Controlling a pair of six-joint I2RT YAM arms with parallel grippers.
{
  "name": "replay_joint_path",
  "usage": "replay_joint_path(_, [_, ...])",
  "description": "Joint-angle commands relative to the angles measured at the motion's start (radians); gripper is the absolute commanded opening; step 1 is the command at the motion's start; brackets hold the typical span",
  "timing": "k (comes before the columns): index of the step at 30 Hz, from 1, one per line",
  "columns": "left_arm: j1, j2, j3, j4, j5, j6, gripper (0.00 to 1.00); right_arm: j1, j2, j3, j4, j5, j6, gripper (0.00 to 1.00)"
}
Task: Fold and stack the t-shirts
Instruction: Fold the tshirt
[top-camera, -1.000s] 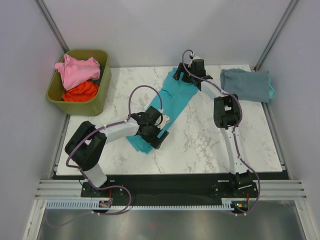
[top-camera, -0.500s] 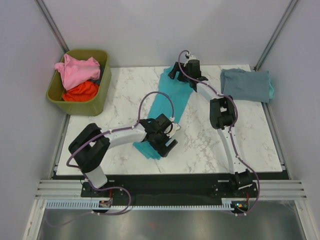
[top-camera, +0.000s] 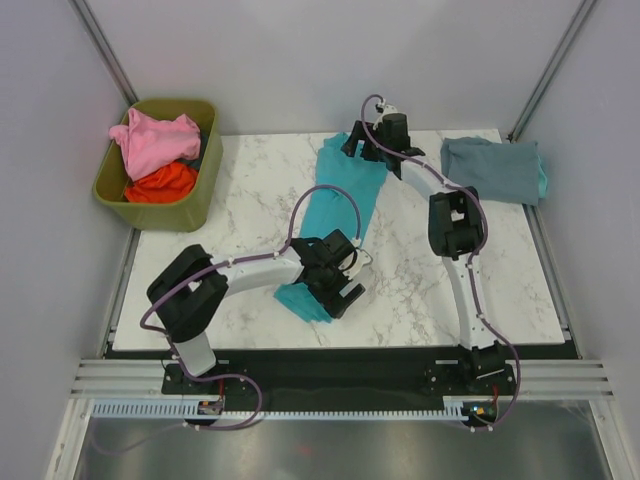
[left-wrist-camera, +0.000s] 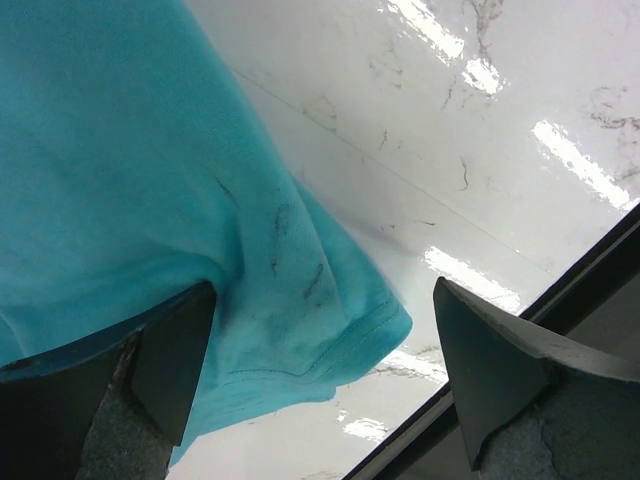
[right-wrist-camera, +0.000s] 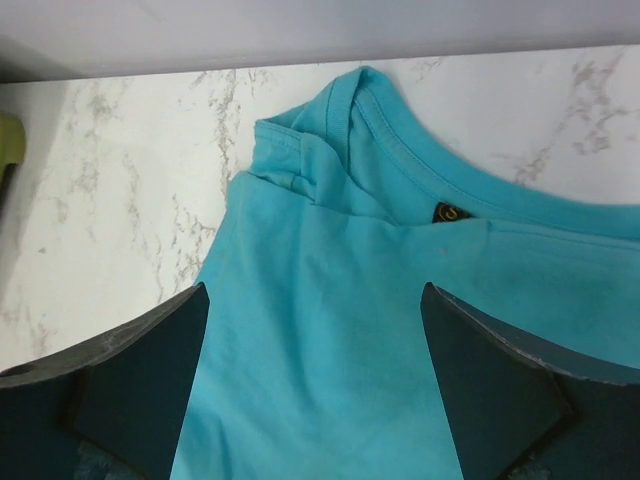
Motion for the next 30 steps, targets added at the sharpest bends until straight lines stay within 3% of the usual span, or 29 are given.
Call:
replay_joint_path(1, [-0.006,-0.026,0.044,-0.042,-0.017,0.039,0.98,-0.054,-0.215,-0.089,-0.008,-0.038,0.007,0.96])
replay_joint_path(8, [-0.004,-0.087,0.052,-0.076,-0.042,0.070,0.99,-0.159,-0.275,-0.347,-0.056,-0.208,0.235,0.87])
replay_joint_path(11, [-0.003,-0.081,0.061,-0.076,-0.048,0.092,0.99,-0.163,-0.245,-0.396,-0.059,-0.227,0.231,0.85])
replay_joint_path(23, [-0.004,0.075,0.081,-0.071,0.047,0.046,0.98,-0.163,-0.080,-0.309,-0.045,-0.248,0.260,0.83])
replay_joint_path(26, [-0.004,0.136,0.122,-0.076,0.070,0.032,0.98,-0.162,-0.024,-0.268,-0.032,-0.240,0.280,0.63])
replay_joint_path(30, [-0.004,0.212,0.189,-0.086,0.112,0.027,0.97,-0.156,0.039,-0.194,-0.021,-0.227,0.295,0.46])
